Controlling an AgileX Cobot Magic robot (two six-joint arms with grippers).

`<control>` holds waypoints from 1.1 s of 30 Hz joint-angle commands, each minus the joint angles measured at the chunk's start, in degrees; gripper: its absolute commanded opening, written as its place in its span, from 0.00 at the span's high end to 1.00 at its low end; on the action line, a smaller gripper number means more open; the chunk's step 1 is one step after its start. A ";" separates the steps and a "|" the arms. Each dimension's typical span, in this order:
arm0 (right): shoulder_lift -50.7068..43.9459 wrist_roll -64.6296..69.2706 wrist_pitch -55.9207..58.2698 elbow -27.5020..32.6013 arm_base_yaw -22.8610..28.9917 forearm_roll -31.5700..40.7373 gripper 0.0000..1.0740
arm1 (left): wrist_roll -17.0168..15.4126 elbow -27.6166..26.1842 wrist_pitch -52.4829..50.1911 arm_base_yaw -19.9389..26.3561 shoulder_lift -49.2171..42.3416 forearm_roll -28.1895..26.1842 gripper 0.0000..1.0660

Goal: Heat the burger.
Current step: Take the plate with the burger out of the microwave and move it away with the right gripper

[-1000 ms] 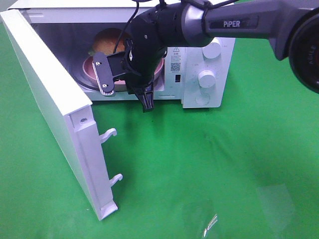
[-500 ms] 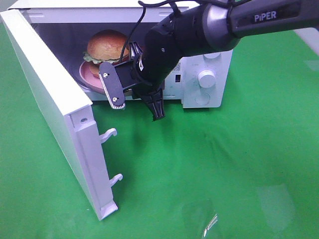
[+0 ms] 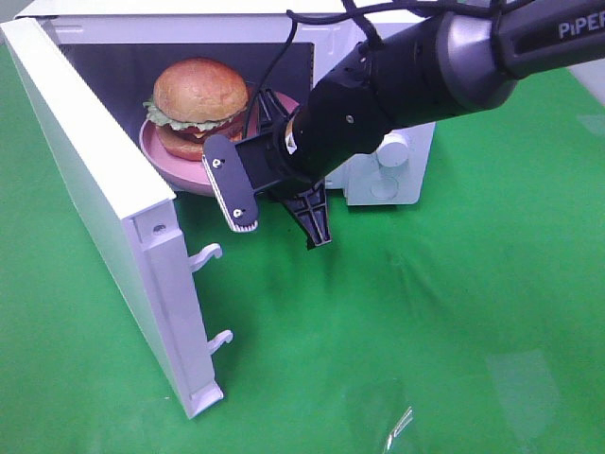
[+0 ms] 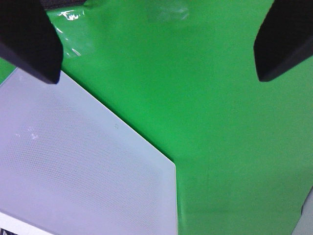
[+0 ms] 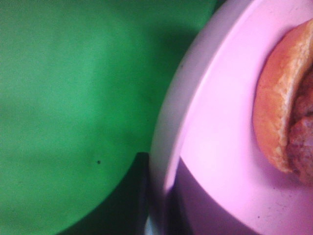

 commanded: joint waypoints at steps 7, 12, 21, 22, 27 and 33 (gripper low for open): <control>-7.33 2.86 -3.09 8.42 -0.86 -0.11 1.00 | 0.11 0.06 -0.52 0.17 -0.92 0.06 0.08; -11.92 2.86 -4.64 14.04 -0.86 -0.29 1.00 | 0.11 0.06 -0.52 0.17 -0.92 0.06 0.08; -19.77 2.86 -5.27 22.40 -0.86 -0.57 1.00 | 0.11 0.06 -0.52 0.17 -0.92 0.06 0.08; -19.77 2.86 -5.27 22.40 -0.86 -0.57 1.00 | 0.11 0.06 -0.52 0.17 -0.92 0.06 0.08; -24.35 3.61 -5.16 26.41 -0.86 -1.83 1.00 | 0.11 0.06 -0.52 0.17 -0.92 0.06 0.08; -30.48 3.72 -5.16 31.23 -0.86 -1.83 1.00 | 0.11 0.06 -0.52 0.17 -0.92 0.06 0.08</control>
